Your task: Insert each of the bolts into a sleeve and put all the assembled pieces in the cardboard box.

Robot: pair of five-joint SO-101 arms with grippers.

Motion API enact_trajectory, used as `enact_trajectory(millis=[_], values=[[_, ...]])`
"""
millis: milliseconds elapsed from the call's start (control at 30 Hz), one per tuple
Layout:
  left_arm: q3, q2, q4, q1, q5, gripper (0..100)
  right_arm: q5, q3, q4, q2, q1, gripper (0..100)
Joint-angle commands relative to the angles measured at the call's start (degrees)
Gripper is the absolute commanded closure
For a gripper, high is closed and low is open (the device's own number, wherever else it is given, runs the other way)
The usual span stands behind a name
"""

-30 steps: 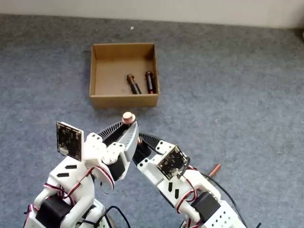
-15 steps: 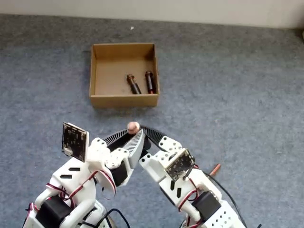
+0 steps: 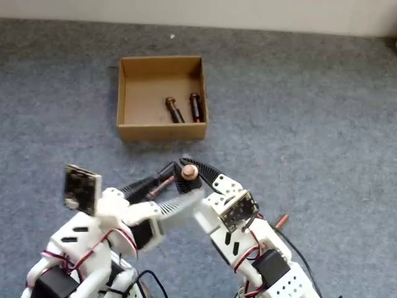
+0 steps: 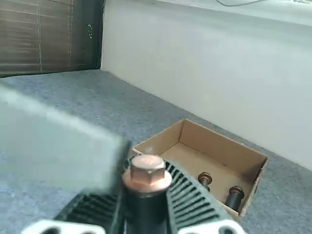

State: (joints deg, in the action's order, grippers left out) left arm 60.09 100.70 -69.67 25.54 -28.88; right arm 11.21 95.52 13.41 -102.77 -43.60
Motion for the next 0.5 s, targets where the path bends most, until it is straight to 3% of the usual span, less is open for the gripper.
enact_trajectory(millis=[0,233,467], values=[[-2.15,-0.66,-0.26,-10.15,0.09,66,0.09,0.04,-1.63,-0.31,2.59,99.3],[8.57,-0.13,0.0,-24.31,0.18,66,0.09,-0.66,3.38,-0.31,4.7,99.3],[21.58,-0.13,10.02,-33.19,0.18,66,0.26,-7.52,3.3,4.88,4.7,99.3]])
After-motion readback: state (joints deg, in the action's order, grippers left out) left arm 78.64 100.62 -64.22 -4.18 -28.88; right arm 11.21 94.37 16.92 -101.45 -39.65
